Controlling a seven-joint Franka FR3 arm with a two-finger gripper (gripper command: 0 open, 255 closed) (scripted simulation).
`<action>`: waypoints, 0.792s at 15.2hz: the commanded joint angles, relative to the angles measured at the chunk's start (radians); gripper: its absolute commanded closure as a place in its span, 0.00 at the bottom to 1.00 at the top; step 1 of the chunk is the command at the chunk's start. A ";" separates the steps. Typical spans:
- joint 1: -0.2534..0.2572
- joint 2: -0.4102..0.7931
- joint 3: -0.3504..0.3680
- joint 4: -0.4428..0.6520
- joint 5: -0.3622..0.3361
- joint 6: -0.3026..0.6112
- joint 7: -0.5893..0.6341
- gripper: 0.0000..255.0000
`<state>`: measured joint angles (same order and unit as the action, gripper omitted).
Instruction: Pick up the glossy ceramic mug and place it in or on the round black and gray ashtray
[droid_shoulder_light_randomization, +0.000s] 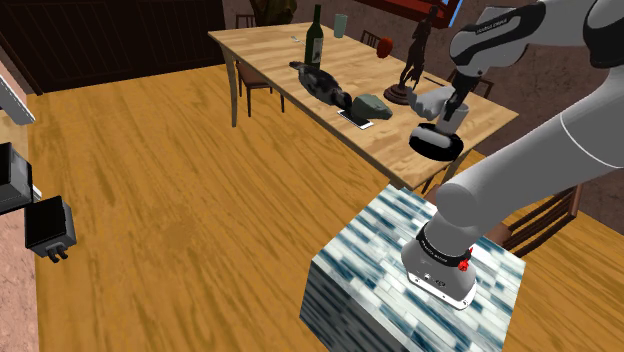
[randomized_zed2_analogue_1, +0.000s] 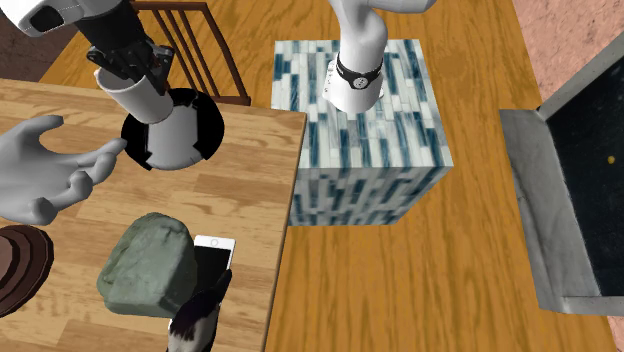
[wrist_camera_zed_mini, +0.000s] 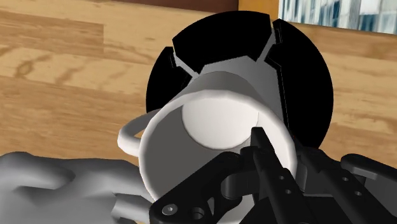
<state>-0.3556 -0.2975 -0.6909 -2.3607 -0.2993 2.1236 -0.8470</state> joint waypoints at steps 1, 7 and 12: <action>0.000 0.010 -0.006 -0.021 0.000 0.032 0.000 1.00; 0.002 0.022 -0.012 -0.033 0.003 0.053 -0.002 1.00; 0.002 0.022 -0.012 -0.033 0.003 0.053 -0.002 0.00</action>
<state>-0.3539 -0.2758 -0.7032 -2.3933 -0.2963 2.1770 -0.8493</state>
